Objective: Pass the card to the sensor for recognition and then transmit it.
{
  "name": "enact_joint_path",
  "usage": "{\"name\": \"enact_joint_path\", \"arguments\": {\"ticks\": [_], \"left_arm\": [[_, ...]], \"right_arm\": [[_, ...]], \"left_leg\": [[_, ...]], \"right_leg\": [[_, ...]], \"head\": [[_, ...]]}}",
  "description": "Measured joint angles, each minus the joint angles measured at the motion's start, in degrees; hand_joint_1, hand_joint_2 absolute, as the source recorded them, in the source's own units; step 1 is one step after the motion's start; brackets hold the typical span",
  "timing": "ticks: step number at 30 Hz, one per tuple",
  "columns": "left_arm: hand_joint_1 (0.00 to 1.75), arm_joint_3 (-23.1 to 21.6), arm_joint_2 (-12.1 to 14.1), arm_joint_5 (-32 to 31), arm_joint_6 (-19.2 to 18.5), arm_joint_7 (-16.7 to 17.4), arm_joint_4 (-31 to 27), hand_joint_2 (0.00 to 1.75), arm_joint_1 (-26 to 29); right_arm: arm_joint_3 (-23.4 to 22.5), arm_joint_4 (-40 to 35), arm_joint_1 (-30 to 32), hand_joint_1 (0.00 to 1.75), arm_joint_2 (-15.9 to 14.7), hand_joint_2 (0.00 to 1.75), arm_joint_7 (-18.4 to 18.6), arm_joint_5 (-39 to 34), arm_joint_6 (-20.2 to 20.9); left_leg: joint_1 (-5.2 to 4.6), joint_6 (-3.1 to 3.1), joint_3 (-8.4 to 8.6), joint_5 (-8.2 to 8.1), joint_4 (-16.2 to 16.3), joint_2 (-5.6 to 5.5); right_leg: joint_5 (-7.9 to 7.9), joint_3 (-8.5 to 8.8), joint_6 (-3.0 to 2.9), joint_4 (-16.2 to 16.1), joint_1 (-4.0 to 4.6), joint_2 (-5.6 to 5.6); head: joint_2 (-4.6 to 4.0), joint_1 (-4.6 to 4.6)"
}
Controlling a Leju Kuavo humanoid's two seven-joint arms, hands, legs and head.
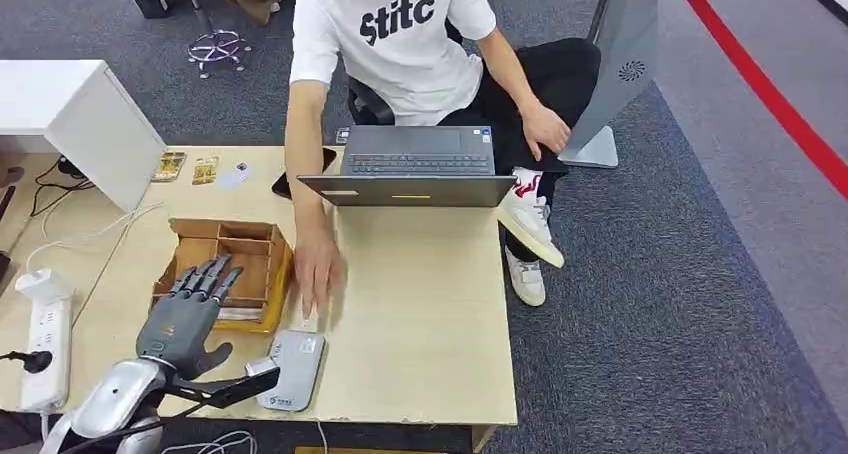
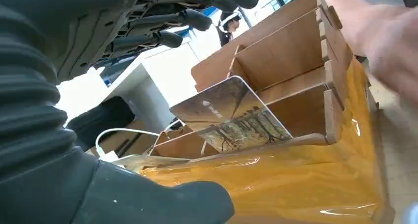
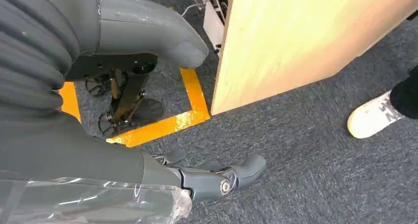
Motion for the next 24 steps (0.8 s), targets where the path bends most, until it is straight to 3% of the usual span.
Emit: {"name": "enact_joint_path", "arguments": {"ticks": [3, 4, 5, 19, 24], "left_arm": [[0.07, 0.0, -0.6, -0.5, -0.6, 0.4, 0.0, 1.75, -0.1], [1.62, 0.0, -0.8, -0.7, -1.0, 0.4, 0.0, 1.75, -0.2], [1.75, 0.0, -1.0, -0.7, -1.4, 0.4, -0.1, 1.75, -0.3], [1.75, 0.0, -1.4, -0.8, -4.0, 1.4, -2.2, 1.75, -0.2], [1.75, 0.0, -1.3, -6.3, -3.7, 3.8, -2.5, 1.75, -0.3]], "right_arm": [[0.1, 0.1, 0.0, 0.00, 0.0, 1.75, 0.0, 0.0, -0.4], [0.1, 0.1, 0.0, 0.00, 0.0, 1.75, 0.0, 0.0, -0.5], [0.1, 0.1, -0.1, 0.00, 0.0, 1.75, 0.0, -0.1, -0.5], [0.1, 0.3, -0.3, 0.00, 0.0, 1.75, 0.2, -0.2, -0.5], [0.1, 0.3, -0.3, 0.00, 0.0, 1.75, 0.3, -0.7, -0.7]], "left_leg": [[0.00, 0.00, -0.01, 0.00, 0.0, 0.00], [0.00, 0.00, -0.01, 0.00, 0.0, 0.00], [0.00, 0.00, -0.01, 0.00, 0.0, 0.00], [0.00, 0.00, -0.02, 0.00, 0.0, 0.00], [0.00, 0.00, -0.01, 0.00, 0.0, 0.00]], "right_leg": [[0.00, 0.00, 0.00, 0.0, 0.00, 0.00], [0.00, 0.00, 0.00, 0.0, 0.00, 0.00], [0.00, 0.00, 0.00, 0.0, 0.00, 0.00], [0.00, 0.00, 0.00, 0.0, 0.00, 0.00], [0.00, 0.00, 0.00, 0.0, 0.00, 0.00]], "head": [[0.00, -0.02], [0.00, -0.02], [0.00, 0.00], [0.00, -0.02], [0.00, -0.02]]}}
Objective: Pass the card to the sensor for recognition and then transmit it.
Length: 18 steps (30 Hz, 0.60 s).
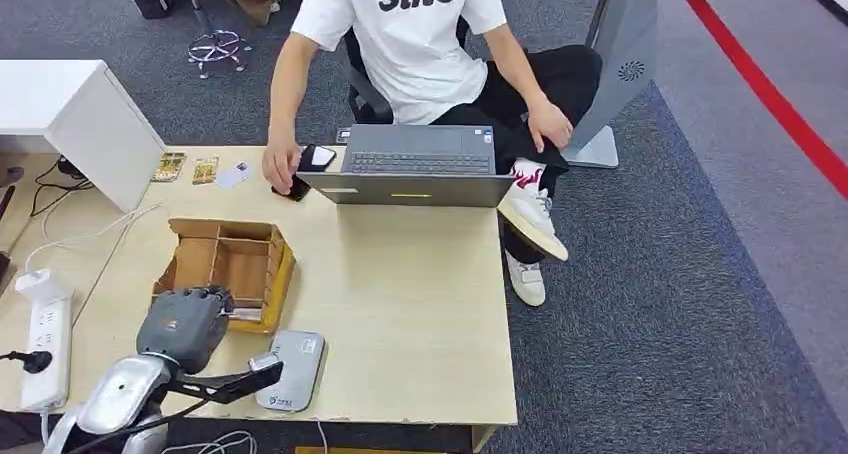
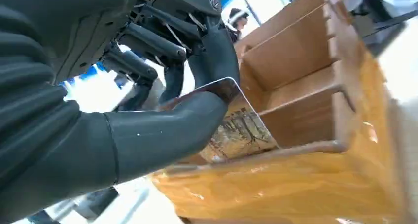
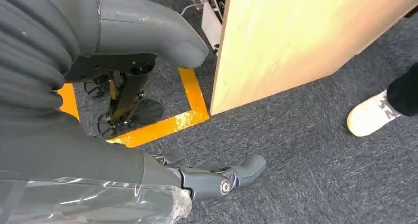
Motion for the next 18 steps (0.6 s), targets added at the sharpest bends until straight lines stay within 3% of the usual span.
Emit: {"name": "enact_joint_path", "arguments": {"ticks": [6, 18], "left_arm": [[1.75, 0.0, 0.0, -1.8, 2.0, 2.7, -2.0, 1.75, -1.7], [1.75, 1.5, -1.0, 1.7, 6.8, 0.1, -5.5, 1.75, -9.0]], "right_arm": [[0.3, -0.1, 0.3, 0.00, 0.0, 1.75, 0.0, -1.9, -1.2], [2.1, -0.4, 2.0, 0.00, 0.0, 1.75, -0.3, -3.3, -1.9]], "left_leg": [[0.00, 0.00, 0.00, 0.00, 0.0, -0.04], [0.00, -0.02, -0.01, 0.04, 0.0, -0.05]], "right_leg": [[0.00, 0.00, 0.00, 0.0, 0.00, -0.03], [0.01, 0.00, 0.00, 0.0, 0.01, -0.03]], "head": [[0.00, 0.00], [0.00, 0.02]]}}
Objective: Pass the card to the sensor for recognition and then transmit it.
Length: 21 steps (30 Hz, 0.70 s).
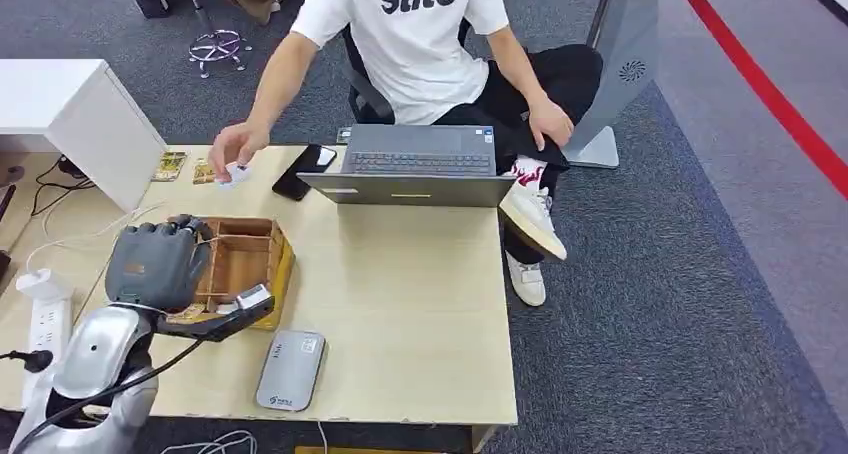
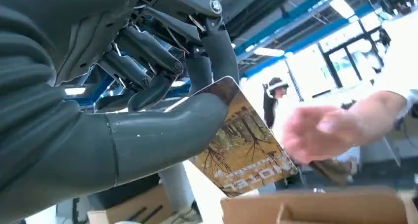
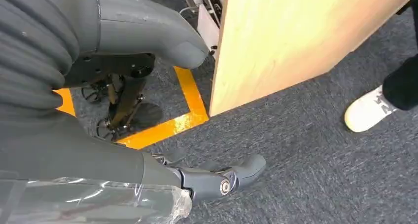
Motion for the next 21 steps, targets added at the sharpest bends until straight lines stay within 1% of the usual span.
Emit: {"name": "enact_joint_path", "arguments": {"ticks": [6, 16, 21], "left_arm": [[1.75, 0.8, -0.2, 0.9, 0.3, -0.6, -0.7, 1.75, -2.4], [1.75, 2.2, -0.1, 1.5, 0.5, -0.6, -0.7, 1.75, -2.4], [1.75, 2.4, -0.1, 1.6, 1.5, -1.2, -0.6, 1.75, -2.4]], "right_arm": [[0.7, -0.2, 0.4, 0.00, 0.0, 1.75, -0.1, -0.3, 0.0], [1.1, -0.2, 0.6, 0.00, 0.0, 1.75, -0.1, -0.4, 0.1], [1.1, -0.2, 0.7, 0.00, 0.0, 1.75, -0.1, -0.5, 0.2]], "left_leg": [[0.00, 0.00, 0.01, 0.00, 0.0, 0.02], [0.00, 0.02, 0.00, 0.01, 0.0, 0.02], [0.00, 0.02, 0.01, 0.01, 0.0, 0.02]], "right_leg": [[0.00, 0.00, 0.00, 0.0, 0.00, 0.01], [0.00, 0.00, 0.00, 0.0, 0.00, 0.01], [0.00, 0.00, 0.00, 0.0, 0.00, 0.02]], "head": [[0.00, -0.02], [0.00, -0.02], [0.00, -0.02]]}}
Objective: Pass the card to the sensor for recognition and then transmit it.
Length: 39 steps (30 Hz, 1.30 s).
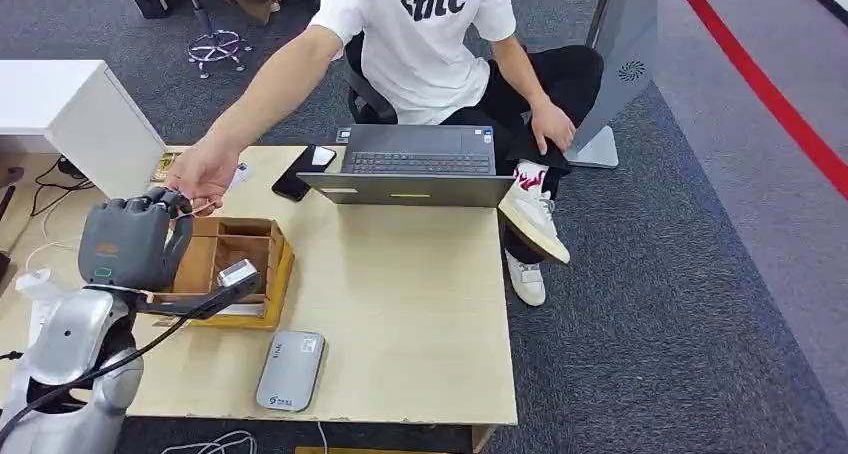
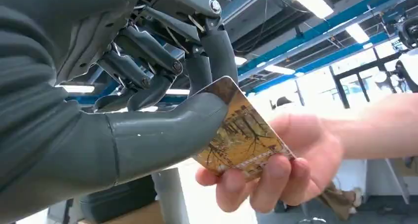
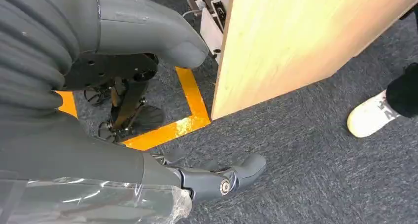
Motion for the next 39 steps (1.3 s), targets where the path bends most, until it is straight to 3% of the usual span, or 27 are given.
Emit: {"name": "enact_joint_path", "arguments": {"ticks": [1, 3, 10, 16, 22, 28, 29, 30, 35, 36, 37, 39], "left_arm": [[1.75, 0.0, 0.0, 0.0, 0.1, 0.0, 0.1, 1.75, 0.0], [0.00, 0.0, 0.0, 0.1, 0.2, -0.2, 0.2, 1.75, 0.0], [0.00, 0.8, -0.4, 1.0, 1.8, -0.3, 0.1, 1.75, 0.3], [0.00, 3.2, -2.9, 8.6, 4.8, -1.6, -2.8, 1.75, 2.7], [0.00, 10.5, -10.7, 27.0, 6.5, -6.5, -13.0, 1.75, 10.2], [0.07, 23.7, -21.3, 45.6, 2.1, -17.3, -20.5, 1.75, 18.5], [0.58, 26.7, -23.3, 48.2, 0.6, -19.2, -20.9, 1.75, 19.5], [1.69, 29.9, -25.1, 50.8, -0.6, -20.5, -21.1, 1.75, 20.3], [1.75, 40.5, -30.2, 61.0, 0.1, -20.5, -21.2, 1.75, 25.7], [1.75, 42.1, -30.7, 62.6, 0.9, -19.9, -21.2, 1.75, 26.7], [1.75, 43.3, -31.3, 64.6, 1.8, -18.6, -21.2, 1.75, 27.8], [1.75, 45.2, -32.1, 70.6, 3.3, -15.9, -20.7, 1.75, 29.5]], "right_arm": [[0.0, 0.0, 0.0, 0.00, 0.0, 1.75, 0.0, 0.0, 0.0], [0.0, 0.0, 0.1, 0.00, 0.0, 1.75, 0.0, 0.0, 0.0], [0.2, -0.3, 0.3, 0.00, 0.0, 1.75, 0.0, -0.6, -0.2], [1.4, -1.2, 1.6, 0.00, 0.0, 1.75, 0.0, -2.9, -1.6], [4.4, -4.1, 4.6, 0.00, 0.0, 1.75, 1.2, -8.5, -6.2], [7.4, -8.1, 7.6, 0.00, 0.0, 1.75, 2.1, -12.9, -9.7], [7.8, -8.6, 8.0, 0.00, 0.0, 1.75, 2.1, -13.5, -10.1], [8.1, -9.2, 8.4, 0.00, 0.0, 1.75, 2.1, -14.2, -10.7], [9.0, -11.5, 10.1, 0.00, 0.0, 1.75, 2.2, -16.1, -12.9], [9.2, -11.9, 10.3, 0.16, 0.0, 1.75, 2.3, -16.3, -13.1], [9.3, -12.3, 10.5, 1.71, 0.0, 1.75, 2.4, -16.7, -13.4], [9.6, -13.0, 10.8, 1.75, 0.0, 1.75, 2.6, -17.2, -13.7]], "left_leg": [[0.00, 0.00, 0.00, 0.00, 0.0, 0.00], [0.00, 0.00, 0.00, 0.00, 0.0, 0.00], [0.00, 0.00, -0.01, 0.00, 0.0, 0.00], [0.00, 0.01, -0.04, -0.01, 0.0, 0.04], [-0.01, 0.02, -0.11, -0.10, 0.0, 0.04], [-0.01, 0.06, -0.13, -0.13, 0.0, 0.06], [-0.01, 0.06, -0.12, -0.13, 0.0, 0.06], [-0.01, 0.06, -0.13, -0.13, 0.0, 0.06], [0.00, 0.06, -0.12, -0.13, 0.0, 0.06], [0.00, 0.06, -0.11, -0.13, 0.0, 0.06], [0.00, 0.06, -0.11, -0.13, 0.0, 0.06], [-0.01, 0.06, -0.10, -0.13, 0.0, 0.06]], "right_leg": [[0.00, 0.00, 0.00, 0.0, 0.00, 0.00], [0.00, 0.00, 0.00, 0.0, 0.00, 0.00], [0.00, 0.00, 0.00, 0.0, 0.00, 0.00], [0.00, 0.00, 0.00, 0.0, -0.01, 0.03], [-0.03, -0.02, 0.01, 0.0, -0.02, 0.03], [-0.07, -0.03, 0.05, 0.0, -0.02, 0.02], [-0.07, -0.03, 0.05, 0.0, -0.02, 0.01], [-0.07, -0.02, 0.05, 0.0, -0.02, 0.01], [-0.08, -0.03, 0.05, 0.0, -0.01, 0.00], [-0.08, -0.03, 0.05, 0.0, -0.01, 0.00], [-0.08, -0.03, 0.05, 0.0, -0.01, 0.00], [-0.08, -0.03, 0.05, 0.0, -0.01, 0.00]], "head": [[0.00, 0.00], [0.00, 0.00], [0.00, 0.00], [0.00, -0.02], [0.00, -0.02], [0.00, -0.02], [0.00, 0.02], [0.00, 0.00], [0.00, -0.02], [0.00, 0.00], [0.00, -0.02], [0.00, 0.00]]}}
